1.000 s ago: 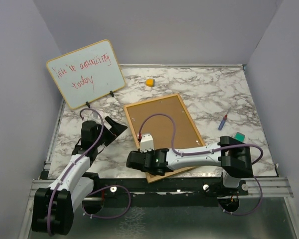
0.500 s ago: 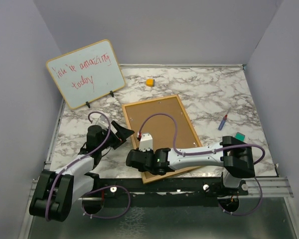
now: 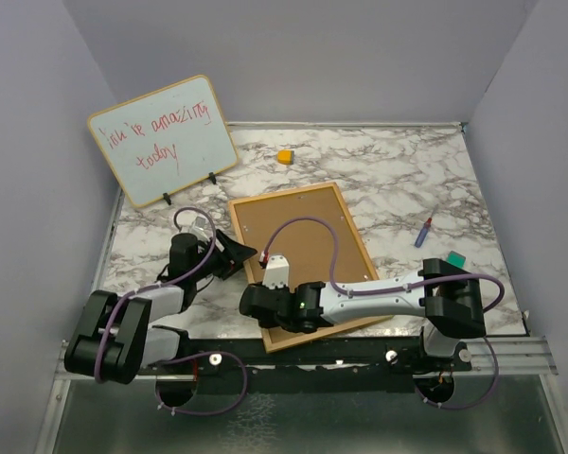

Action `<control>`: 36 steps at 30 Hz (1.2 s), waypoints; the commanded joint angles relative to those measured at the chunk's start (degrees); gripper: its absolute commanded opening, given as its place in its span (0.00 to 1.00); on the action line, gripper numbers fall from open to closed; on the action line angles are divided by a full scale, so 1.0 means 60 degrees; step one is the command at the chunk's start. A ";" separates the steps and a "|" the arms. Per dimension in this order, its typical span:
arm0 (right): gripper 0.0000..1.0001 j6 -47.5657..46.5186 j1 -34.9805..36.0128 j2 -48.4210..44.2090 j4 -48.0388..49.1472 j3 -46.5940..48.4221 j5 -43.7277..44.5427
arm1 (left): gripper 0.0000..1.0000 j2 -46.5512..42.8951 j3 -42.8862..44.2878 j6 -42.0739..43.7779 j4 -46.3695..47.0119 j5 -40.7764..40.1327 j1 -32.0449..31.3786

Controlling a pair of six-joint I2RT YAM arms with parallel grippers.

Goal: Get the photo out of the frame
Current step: Turn over the photo frame at the center of the board.

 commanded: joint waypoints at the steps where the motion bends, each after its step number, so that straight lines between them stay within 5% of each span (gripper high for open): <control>1: 0.01 0.0235 0.0053 -0.0526 0.1426 -0.0212 -0.0539 | 0.61 0.0746 0.0039 -0.0035 0.1148 0.0121 -0.0044; 8: 0.01 0.0477 0.0053 -0.0571 0.1583 -0.0343 -0.0499 | 0.44 0.2107 -0.0443 -0.1345 0.4050 0.0832 -0.0047; 14: 0.01 0.0533 0.0053 -0.0470 0.1405 -0.0498 -0.0294 | 0.37 0.1746 -0.0677 -0.1656 0.4106 0.0089 -0.0045; 25: 0.02 0.0083 -0.0089 -0.0719 0.2595 -0.1157 -0.1050 | 0.06 0.2160 -0.0632 -0.1514 0.4230 0.0177 -0.0185; 30: 0.15 -0.0547 -0.0120 -0.1297 0.3122 -0.1564 -0.1276 | 0.00 0.1869 -0.0527 -0.1291 0.3877 0.0208 -0.0253; 36: 0.48 -0.0860 -0.0123 -0.1513 0.1726 -0.1037 -0.0598 | 0.00 0.1373 -0.0134 -0.1289 0.2893 0.0102 -0.0544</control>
